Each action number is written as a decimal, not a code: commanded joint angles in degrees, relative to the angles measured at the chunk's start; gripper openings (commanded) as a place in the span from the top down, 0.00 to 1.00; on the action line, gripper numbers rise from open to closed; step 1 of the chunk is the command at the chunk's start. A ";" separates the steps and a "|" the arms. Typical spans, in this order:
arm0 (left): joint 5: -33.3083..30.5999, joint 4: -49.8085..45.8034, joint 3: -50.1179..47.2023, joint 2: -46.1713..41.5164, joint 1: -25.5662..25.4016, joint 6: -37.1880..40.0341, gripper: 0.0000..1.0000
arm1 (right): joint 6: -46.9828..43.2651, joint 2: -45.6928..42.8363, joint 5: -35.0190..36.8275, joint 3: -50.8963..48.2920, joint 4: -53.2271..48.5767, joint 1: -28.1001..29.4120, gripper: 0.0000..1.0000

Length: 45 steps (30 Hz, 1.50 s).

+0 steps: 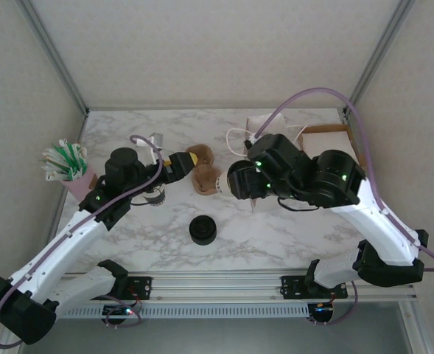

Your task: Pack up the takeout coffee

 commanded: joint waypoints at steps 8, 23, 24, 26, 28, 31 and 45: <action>3.71 3.67 10.46 9.32 -2.28 1.15 0.11 | -5.58 -0.54 6.80 10.38 -5.59 -5.59 0.34; 7.97 5.10 22.39 26.73 -7.16 2.14 0.26 | -9.47 5.45 6.12 19.24 -12.73 -19.67 0.36; 8.32 5.23 22.84 27.32 -7.27 2.15 0.28 | -9.70 6.56 5.49 20.14 -13.36 -20.56 0.36; 8.65 5.04 23.48 28.09 -7.27 2.48 0.31 | -9.98 8.74 4.62 21.81 -14.86 -21.20 0.36; 8.74 4.72 23.96 28.54 -7.27 2.97 0.35 | -10.29 10.98 3.75 23.23 -16.21 -23.55 0.36; 9.15 4.03 24.56 29.17 -7.21 3.69 0.43 | -10.83 13.75 2.00 24.50 -17.23 -25.09 0.36; 10.53 2.61 25.56 31.15 -6.83 5.83 0.70 | -11.24 21.03 1.41 23.31 -21.73 -29.61 0.35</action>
